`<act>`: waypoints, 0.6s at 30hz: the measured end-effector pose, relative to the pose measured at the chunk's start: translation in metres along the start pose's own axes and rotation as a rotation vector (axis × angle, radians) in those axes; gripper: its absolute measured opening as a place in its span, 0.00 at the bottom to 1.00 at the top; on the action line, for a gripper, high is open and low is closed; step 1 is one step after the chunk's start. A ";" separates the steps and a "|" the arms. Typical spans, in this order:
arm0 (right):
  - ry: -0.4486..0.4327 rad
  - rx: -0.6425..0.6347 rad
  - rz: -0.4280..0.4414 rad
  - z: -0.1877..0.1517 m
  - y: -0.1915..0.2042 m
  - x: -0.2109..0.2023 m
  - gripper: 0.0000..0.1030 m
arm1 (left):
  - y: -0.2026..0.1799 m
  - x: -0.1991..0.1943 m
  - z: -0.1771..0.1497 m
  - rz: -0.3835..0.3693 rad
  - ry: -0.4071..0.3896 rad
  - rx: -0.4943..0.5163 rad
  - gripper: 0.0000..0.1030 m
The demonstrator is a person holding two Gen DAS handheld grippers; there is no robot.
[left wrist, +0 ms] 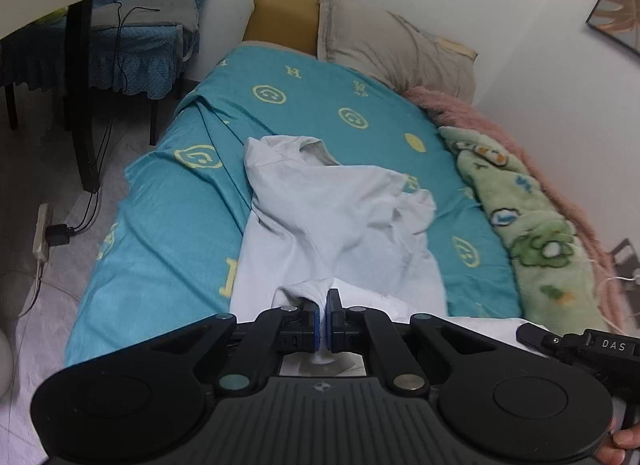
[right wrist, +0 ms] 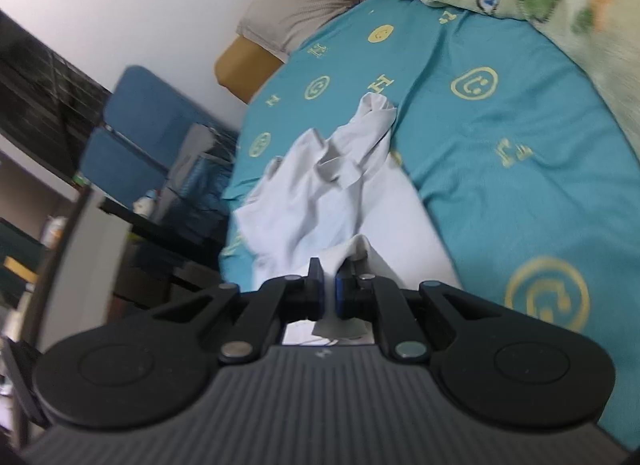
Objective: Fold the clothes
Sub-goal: 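Lift the hem with both grippers, fold it toward the collar, release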
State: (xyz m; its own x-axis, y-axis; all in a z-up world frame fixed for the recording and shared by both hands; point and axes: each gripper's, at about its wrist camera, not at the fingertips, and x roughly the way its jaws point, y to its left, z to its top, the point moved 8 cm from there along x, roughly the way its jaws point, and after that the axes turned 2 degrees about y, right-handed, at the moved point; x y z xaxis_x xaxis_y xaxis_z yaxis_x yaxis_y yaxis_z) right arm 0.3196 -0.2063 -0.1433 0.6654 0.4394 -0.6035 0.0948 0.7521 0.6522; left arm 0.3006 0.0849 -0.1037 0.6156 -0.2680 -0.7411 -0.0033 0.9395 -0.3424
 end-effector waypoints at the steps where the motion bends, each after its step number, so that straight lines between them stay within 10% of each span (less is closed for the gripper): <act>1: 0.009 -0.018 -0.013 0.002 -0.004 0.013 0.09 | 0.003 0.016 0.003 0.012 0.006 0.003 0.03; 13: 0.109 -0.187 -0.154 -0.010 -0.042 0.106 0.10 | 0.035 0.118 -0.019 0.101 0.081 0.027 0.09; 17: 0.079 -0.230 -0.171 -0.009 -0.027 0.090 0.17 | 0.025 0.098 -0.021 0.130 0.049 0.086 0.50; 18: 0.065 -0.241 -0.168 -0.009 -0.021 0.084 0.37 | 0.021 0.089 -0.022 0.141 0.030 0.107 0.59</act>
State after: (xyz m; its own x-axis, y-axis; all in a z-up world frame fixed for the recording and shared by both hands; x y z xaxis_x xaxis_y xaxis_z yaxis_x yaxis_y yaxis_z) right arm 0.3672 -0.1810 -0.2116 0.6060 0.3237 -0.7266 0.0158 0.9084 0.4179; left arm 0.3385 0.0761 -0.1897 0.5916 -0.1364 -0.7946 -0.0035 0.9851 -0.1717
